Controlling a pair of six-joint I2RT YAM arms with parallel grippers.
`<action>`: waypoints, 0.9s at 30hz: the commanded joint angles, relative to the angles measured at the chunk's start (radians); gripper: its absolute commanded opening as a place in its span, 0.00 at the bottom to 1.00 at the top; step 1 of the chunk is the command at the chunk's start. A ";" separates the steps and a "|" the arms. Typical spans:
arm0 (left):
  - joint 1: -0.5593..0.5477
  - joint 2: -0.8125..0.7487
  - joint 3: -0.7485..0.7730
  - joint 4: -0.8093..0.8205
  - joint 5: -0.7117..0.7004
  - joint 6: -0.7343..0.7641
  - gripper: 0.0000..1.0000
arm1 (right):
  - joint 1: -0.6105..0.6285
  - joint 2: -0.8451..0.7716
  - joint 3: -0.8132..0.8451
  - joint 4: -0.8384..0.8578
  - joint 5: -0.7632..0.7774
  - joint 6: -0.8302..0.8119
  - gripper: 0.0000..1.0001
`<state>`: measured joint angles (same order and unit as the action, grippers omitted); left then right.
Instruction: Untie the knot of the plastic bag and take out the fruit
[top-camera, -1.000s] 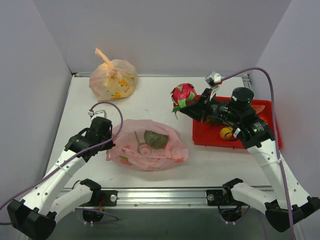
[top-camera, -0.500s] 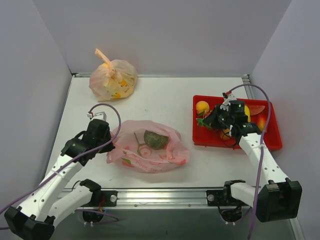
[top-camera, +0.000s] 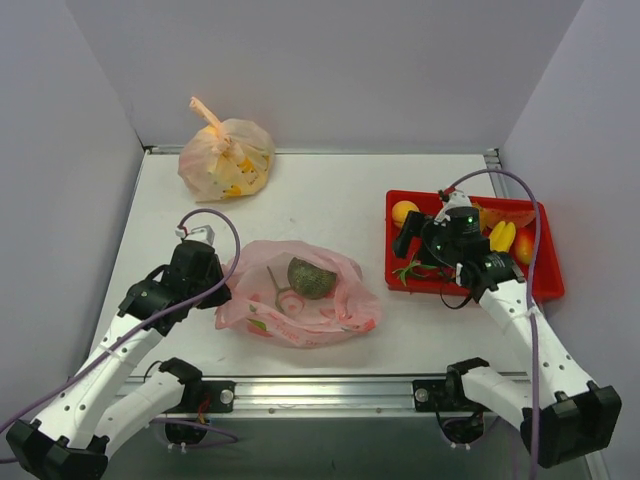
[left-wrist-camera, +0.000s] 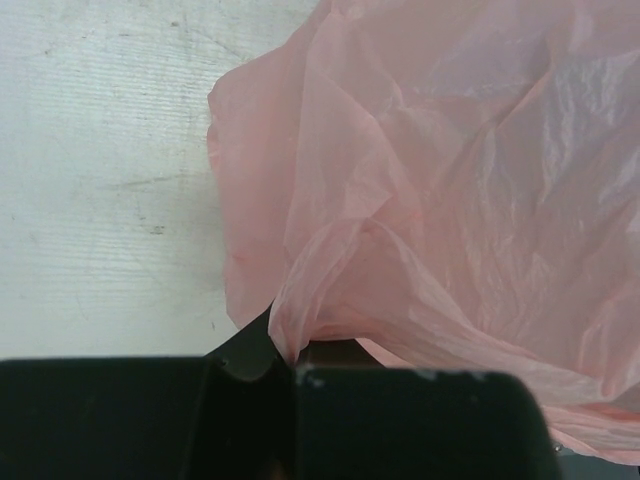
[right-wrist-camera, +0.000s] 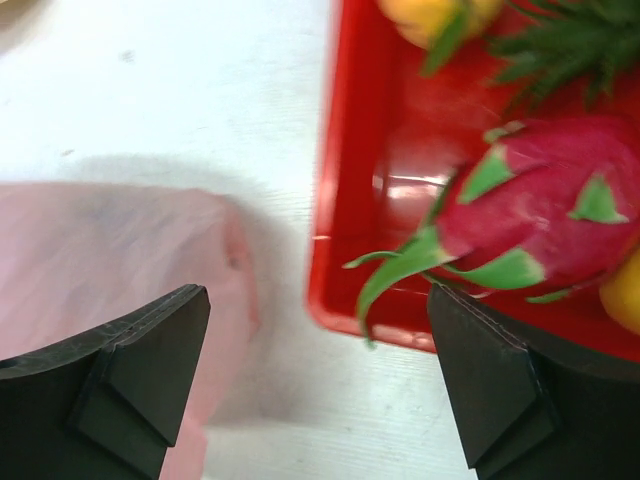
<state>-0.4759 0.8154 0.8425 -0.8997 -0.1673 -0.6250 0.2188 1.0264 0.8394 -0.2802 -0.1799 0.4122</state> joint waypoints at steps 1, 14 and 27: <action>0.006 -0.007 0.001 0.007 0.023 -0.018 0.00 | 0.147 -0.075 0.122 -0.065 0.112 -0.087 0.96; 0.006 -0.001 -0.010 0.005 0.046 -0.036 0.00 | 0.920 0.118 0.366 -0.080 0.376 -0.340 0.94; 0.002 -0.036 -0.019 -0.025 0.106 -0.064 0.00 | 0.874 0.403 0.262 0.042 0.333 -0.046 0.92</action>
<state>-0.4759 0.8062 0.8173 -0.9104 -0.0826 -0.6769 1.1610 1.4574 1.1419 -0.2745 0.1188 0.2691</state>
